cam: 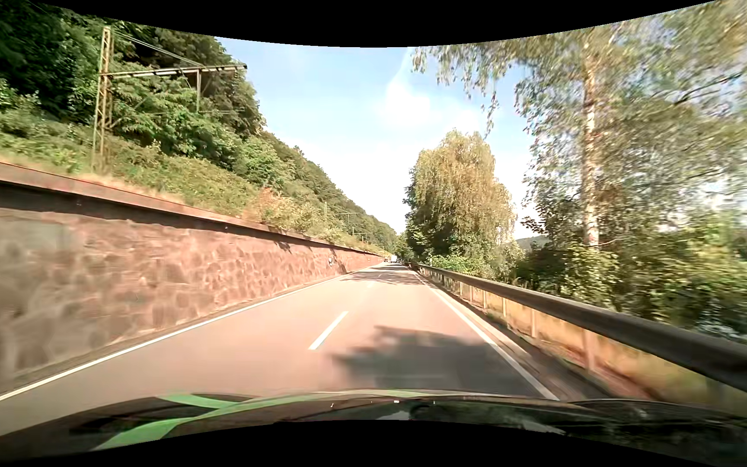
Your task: Follow the waypoints while adhering to traffic rules and regulations
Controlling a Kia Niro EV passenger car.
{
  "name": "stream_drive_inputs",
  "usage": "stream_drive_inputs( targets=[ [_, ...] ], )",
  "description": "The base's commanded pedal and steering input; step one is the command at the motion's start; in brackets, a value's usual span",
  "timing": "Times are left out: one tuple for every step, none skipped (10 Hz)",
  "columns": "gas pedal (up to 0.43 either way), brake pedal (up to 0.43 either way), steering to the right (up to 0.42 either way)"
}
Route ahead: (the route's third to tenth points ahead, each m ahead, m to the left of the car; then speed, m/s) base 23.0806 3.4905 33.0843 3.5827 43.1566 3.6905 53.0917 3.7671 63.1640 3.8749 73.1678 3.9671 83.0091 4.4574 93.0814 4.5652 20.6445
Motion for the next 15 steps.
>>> stream_drive_inputs(
  targets=[
    [0.248, 0.000, 0.001],
    [0.260, 0.000, 0.001],
    [0.260, 0.000, 0.001],
    [0.260, 0.000, 0.001],
    [0.268, 0.000, 0.001],
    [0.268, 0.000, 0.001],
    [0.268, 0.000, 0.000],
    [0.248, 0.000, 0.000],
    [0.248, 0.000, -0.001],
    [0.248, 0.000, 0.000],
    [0.240, 0.000, 0.000],
    [0.240, 0.000, 0.000],
    [0.240, 0.000, -0.001],
    [0.248, 0.000, -0.005],
    [0.248, 0.000, -0.008]
  ],
)
